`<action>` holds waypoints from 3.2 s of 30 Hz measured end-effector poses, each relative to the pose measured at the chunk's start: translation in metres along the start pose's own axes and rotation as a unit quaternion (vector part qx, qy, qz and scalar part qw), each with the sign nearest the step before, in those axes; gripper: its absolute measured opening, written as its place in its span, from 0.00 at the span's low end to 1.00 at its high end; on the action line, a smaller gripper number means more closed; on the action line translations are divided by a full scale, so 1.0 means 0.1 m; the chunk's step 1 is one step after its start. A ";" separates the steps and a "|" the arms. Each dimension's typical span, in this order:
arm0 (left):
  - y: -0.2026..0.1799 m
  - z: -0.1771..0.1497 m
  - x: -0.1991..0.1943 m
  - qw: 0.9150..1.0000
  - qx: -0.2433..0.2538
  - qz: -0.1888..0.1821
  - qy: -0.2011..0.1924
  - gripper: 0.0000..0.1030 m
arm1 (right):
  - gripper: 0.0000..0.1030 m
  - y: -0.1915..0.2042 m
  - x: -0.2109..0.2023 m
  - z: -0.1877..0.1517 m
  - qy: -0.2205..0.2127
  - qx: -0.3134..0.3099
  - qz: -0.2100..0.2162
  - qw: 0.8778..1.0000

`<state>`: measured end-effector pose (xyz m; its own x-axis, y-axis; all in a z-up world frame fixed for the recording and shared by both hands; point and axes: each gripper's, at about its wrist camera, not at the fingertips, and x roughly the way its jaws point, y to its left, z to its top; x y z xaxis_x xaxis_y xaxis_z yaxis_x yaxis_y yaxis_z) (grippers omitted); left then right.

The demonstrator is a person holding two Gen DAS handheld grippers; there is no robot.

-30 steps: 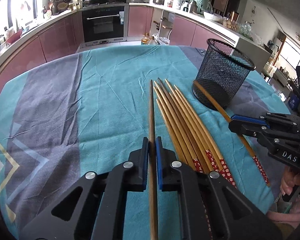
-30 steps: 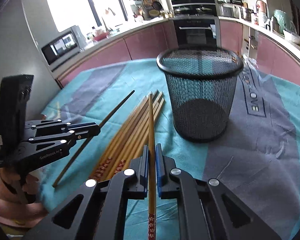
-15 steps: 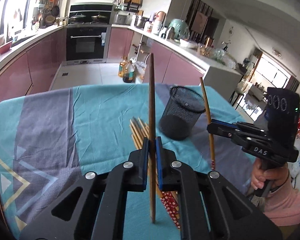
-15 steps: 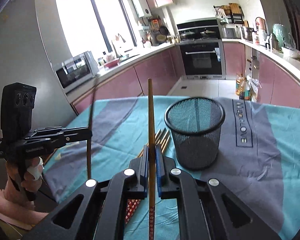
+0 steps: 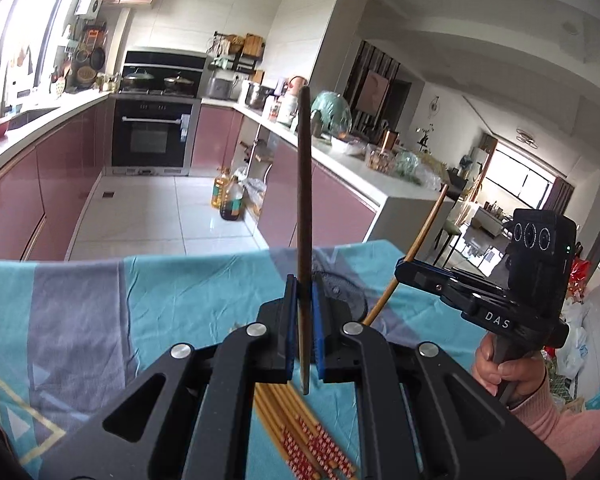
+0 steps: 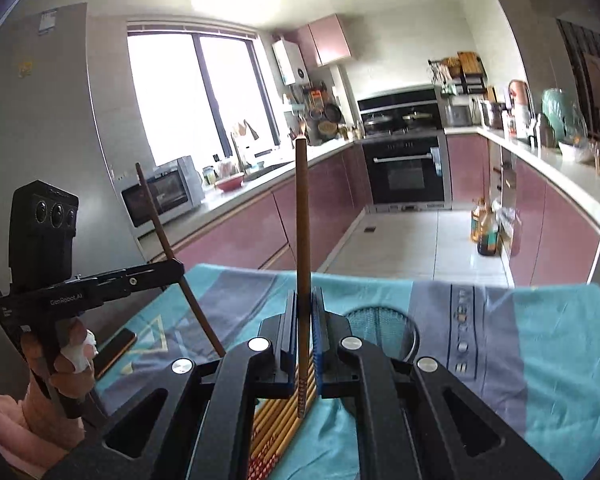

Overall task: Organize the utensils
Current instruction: 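Lift the chopstick in the left gripper into the mesh cup while the right gripper inserts its own, then open the left gripper releasing its chopstick while the right gripper releases its own, then grasp another chopstick from the bundle with the left gripper while the right gripper grasps one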

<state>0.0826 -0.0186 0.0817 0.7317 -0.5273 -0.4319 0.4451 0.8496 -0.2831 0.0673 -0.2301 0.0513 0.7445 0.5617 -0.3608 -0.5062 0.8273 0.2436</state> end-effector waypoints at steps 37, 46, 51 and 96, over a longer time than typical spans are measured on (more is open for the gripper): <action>-0.35 0.00 1.41 0.992 0.050 0.015 0.114 0.09 | 0.09 -0.48 0.77 0.09 0.111 -0.005 -0.075 0.991; -0.19 -0.09 1.20 0.995 0.037 0.024 0.090 0.19 | 0.26 -0.48 0.61 0.00 0.084 0.012 -0.076 0.994; -0.12 -0.24 0.81 0.996 0.050 0.050 0.050 0.41 | 0.38 -0.24 0.32 -0.12 0.059 -0.005 -0.038 0.998; 0.30 -1.69 0.91 0.972 0.031 0.125 0.199 0.45 | 0.35 0.27 0.97 -1.28 0.214 -0.014 -0.074 0.974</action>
<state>0.0752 -0.0440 -0.1108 0.5692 -0.2583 -0.7806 0.3186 0.9445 -0.0802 0.0699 -0.1533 -0.0921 0.5635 0.3799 -0.7335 -0.4235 0.8953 0.1383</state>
